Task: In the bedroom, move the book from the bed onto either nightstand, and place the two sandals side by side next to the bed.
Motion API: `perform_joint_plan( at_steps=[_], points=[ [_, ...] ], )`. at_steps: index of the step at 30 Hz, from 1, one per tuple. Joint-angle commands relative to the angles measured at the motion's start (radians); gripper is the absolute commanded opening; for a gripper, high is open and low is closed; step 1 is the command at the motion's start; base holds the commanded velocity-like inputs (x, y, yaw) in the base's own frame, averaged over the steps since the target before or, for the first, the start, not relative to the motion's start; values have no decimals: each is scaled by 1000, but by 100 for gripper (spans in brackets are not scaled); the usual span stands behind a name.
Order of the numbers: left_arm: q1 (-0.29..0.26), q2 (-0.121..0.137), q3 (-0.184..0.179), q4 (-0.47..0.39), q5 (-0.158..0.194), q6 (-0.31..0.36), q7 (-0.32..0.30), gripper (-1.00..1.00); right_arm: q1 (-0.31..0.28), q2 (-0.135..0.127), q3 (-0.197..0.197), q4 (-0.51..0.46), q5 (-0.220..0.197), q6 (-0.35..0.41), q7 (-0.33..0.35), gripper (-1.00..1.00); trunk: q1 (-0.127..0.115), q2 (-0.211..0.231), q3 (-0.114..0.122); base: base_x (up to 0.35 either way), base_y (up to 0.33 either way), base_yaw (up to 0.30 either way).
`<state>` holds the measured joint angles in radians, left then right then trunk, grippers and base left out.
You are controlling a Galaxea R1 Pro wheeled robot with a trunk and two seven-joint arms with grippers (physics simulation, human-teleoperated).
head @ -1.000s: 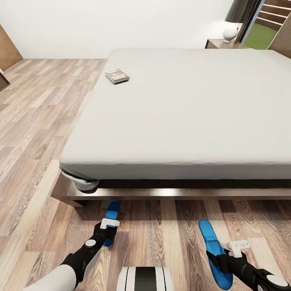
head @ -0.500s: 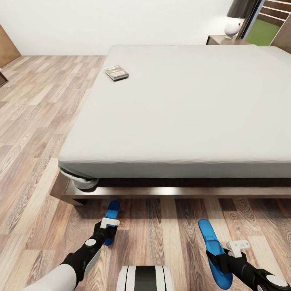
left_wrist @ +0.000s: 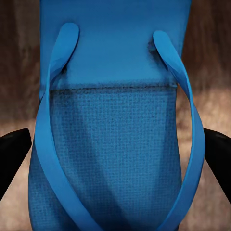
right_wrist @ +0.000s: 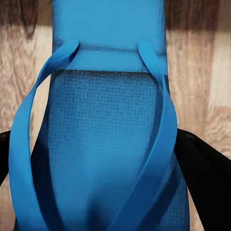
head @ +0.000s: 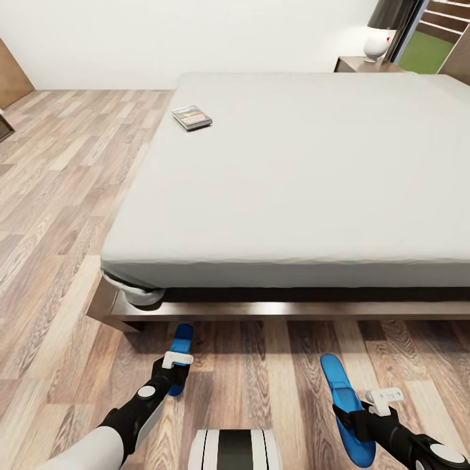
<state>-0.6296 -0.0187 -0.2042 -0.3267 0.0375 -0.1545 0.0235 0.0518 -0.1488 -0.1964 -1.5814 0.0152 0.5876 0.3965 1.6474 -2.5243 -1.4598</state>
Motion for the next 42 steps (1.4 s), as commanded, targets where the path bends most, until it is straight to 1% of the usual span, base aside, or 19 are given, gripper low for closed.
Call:
perform_joint_plan(
  at_steps=[1, 13, 16, 22, 26, 35, 38, 42],
  points=[
    [-1, 0, -6, 1, 4, -4, 3, -100, 0, 0, -2, -2, 2, 5, 5, -100, 0, 0, 0, 0, 8, 0],
    [-1, 0, -6, 1, 4, -4, 3, -100, 0, 0, 1, -2, 2, 5, 5, -100, 0, 0, 0, 0, 2, 0],
    [-1, 0, -7, 1, 4, -5, 3, -100, 0, 0, 1, -2, 2, 5, 5, -100, 1, -1, -12, 0, 0, 0],
    [-1, 1, -7, 0, 4, -5, 3, -100, 0, 1, 1, -2, 2, 5, 5, -100, 1, -1, -12, 0, 0, 0],
    [-1, 2, -7, -2, 4, -17, 3, -100, 0, 1, 1, -2, 2, 5, 5, -100, 1, -1, -12, 0, 0, 0],
    [-1, 3, -7, -34, 4, -26, 3, -100, 0, 1, 2, -1, 2, 5, 5, -100, 1, -1, -12, 0, 0, 0],
    [-1, 3, -7, -37, 4, -26, 3, -100, 0, 1, 2, -2, 2, 5, 5, -100, 3, -2, -24, 0, 0, 0],
    [-1, 2, -7, -38, 4, -26, 3, -100, 0, 1, 3, -2, 2, 5, 5, -100, 3, -2, -24, 0, 0, 0]
  ],
)
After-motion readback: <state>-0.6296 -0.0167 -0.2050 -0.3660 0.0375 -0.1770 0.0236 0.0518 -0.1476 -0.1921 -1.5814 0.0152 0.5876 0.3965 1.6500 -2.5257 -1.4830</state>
